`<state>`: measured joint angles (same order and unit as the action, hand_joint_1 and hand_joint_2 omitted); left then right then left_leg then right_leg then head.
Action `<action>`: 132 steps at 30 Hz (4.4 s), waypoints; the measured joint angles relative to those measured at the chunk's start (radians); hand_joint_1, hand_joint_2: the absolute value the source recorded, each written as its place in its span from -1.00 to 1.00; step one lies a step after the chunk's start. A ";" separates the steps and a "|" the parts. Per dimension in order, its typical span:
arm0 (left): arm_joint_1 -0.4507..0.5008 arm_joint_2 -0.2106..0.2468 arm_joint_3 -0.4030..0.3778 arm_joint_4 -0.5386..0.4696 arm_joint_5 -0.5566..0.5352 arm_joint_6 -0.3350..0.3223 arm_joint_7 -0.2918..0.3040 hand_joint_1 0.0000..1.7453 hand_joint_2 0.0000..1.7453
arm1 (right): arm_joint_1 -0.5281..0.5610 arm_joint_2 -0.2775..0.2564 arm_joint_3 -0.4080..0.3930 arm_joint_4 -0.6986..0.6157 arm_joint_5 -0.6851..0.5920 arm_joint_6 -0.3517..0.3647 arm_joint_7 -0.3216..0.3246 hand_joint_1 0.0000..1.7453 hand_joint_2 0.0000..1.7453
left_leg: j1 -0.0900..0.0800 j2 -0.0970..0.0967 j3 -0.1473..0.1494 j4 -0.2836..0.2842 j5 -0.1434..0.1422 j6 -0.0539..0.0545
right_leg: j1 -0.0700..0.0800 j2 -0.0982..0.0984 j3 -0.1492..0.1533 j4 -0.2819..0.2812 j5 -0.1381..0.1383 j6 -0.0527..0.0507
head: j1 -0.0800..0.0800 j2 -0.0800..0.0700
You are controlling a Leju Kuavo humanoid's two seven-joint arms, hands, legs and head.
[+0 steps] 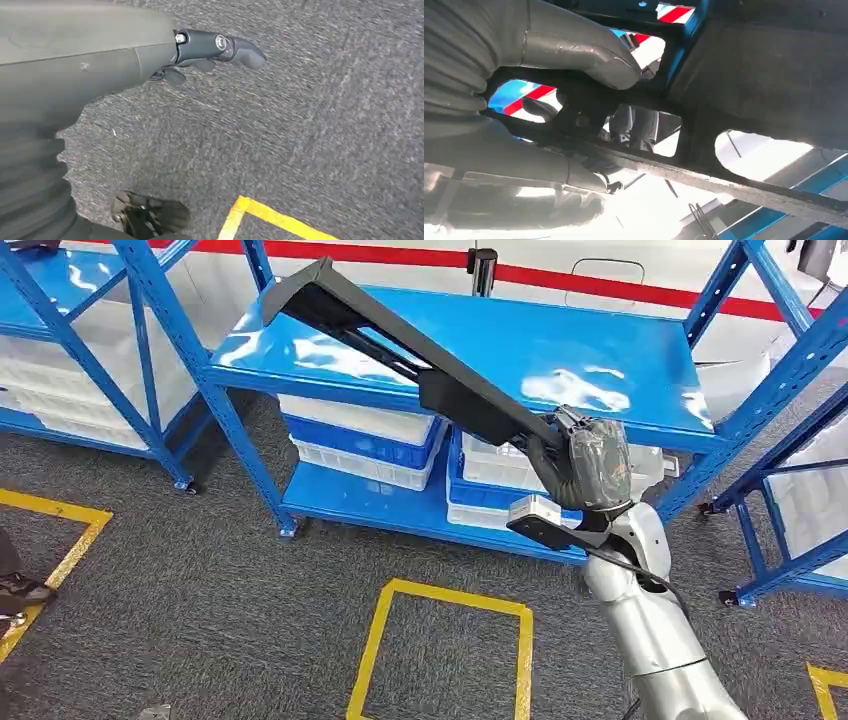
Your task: Take the parts from the cabinet and place them on the table.
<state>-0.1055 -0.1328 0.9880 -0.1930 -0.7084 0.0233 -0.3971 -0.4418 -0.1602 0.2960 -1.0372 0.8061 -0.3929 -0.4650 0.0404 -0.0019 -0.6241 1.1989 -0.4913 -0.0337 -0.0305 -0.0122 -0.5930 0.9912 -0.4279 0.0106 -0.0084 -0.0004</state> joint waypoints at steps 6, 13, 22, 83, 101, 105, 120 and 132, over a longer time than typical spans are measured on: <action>-0.003 0.000 0.000 0.000 -0.001 0.000 -0.001 -1.00 1.00 | 0.001 0.000 -0.006 -0.007 0.000 0.000 -0.001 1.00 1.00 | -0.019 -0.002 0.087 -0.177 -0.008 0.041 | 0.014 -0.003 -0.040 0.010 0.047 0.056 | 0.001 0.000; -0.006 -0.001 0.000 -0.001 -0.001 0.000 -0.001 -1.00 1.00 | 0.008 -0.003 -0.008 -0.007 -0.001 0.000 -0.001 1.00 1.00 | -0.028 0.004 -0.023 -0.184 0.090 0.087 | 0.009 0.007 -0.111 0.331 -0.146 0.051 | 0.011 0.000; -0.004 -0.001 0.000 -0.001 -0.001 -0.001 -0.001 -1.00 1.00 | -0.004 0.002 -0.009 -0.012 0.000 0.001 -0.001 1.00 1.00 | -0.024 -0.001 -0.091 -0.175 0.140 0.039 | 0.011 0.006 0.119 -0.014 -0.096 -0.006 | 0.004 0.000; -0.030 -0.018 -0.013 -0.010 -0.034 0.013 -0.002 -1.00 1.00 | 0.084 0.077 -0.208 -0.187 0.107 0.054 0.028 1.00 1.00 | -0.032 -0.068 0.015 -0.207 0.090 0.050 | 0.006 0.049 0.069 0.002 -0.059 0.030 | 0.012 0.000; -0.045 -0.017 -0.027 -0.016 -0.054 0.022 0.029 -1.00 1.00 | 0.089 0.084 -0.211 -0.198 0.118 0.052 0.028 1.00 1.00 | -0.044 0.049 0.064 -0.215 0.049 0.091 | 0.046 -0.108 0.029 0.010 -0.030 -0.004 | 0.004 0.000; -0.050 -0.021 -0.033 -0.017 -0.053 0.023 0.027 -1.00 1.00 | 0.099 0.076 -0.215 -0.198 0.118 0.052 0.028 1.00 1.00 | -0.040 0.004 0.044 -0.216 0.066 0.102 | 0.025 0.004 -0.080 0.258 -0.151 -0.010 | 0.010 0.000; -0.038 -0.025 -0.034 -0.017 -0.052 0.039 0.023 -1.00 1.00 | 0.107 0.080 -0.216 -0.196 0.123 0.053 0.026 1.00 1.00 | -0.025 -0.007 -0.102 0.029 -0.040 0.033 | 0.004 0.003 0.046 -0.001 -0.034 0.004 | 0.000 0.000; -0.029 -0.026 -0.034 -0.017 -0.052 0.035 0.019 -1.00 1.00 | 0.114 0.086 -0.206 -0.198 0.128 0.047 0.022 1.00 1.00 | -0.024 0.029 0.010 -0.193 0.071 0.059 | 0.016 -0.092 0.047 0.002 -0.054 0.049 | 0.004 0.000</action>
<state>-0.1348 -0.1583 0.9537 -0.2102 -0.7603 0.0584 -0.3784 -0.3280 -0.0740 0.0900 -1.2356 0.9339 -0.3456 -0.4433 0.0161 0.0276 -0.6142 1.0063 -0.4200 0.0250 -0.0146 -0.1046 -0.5461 0.9935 -0.4819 0.0593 -0.0046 -0.0004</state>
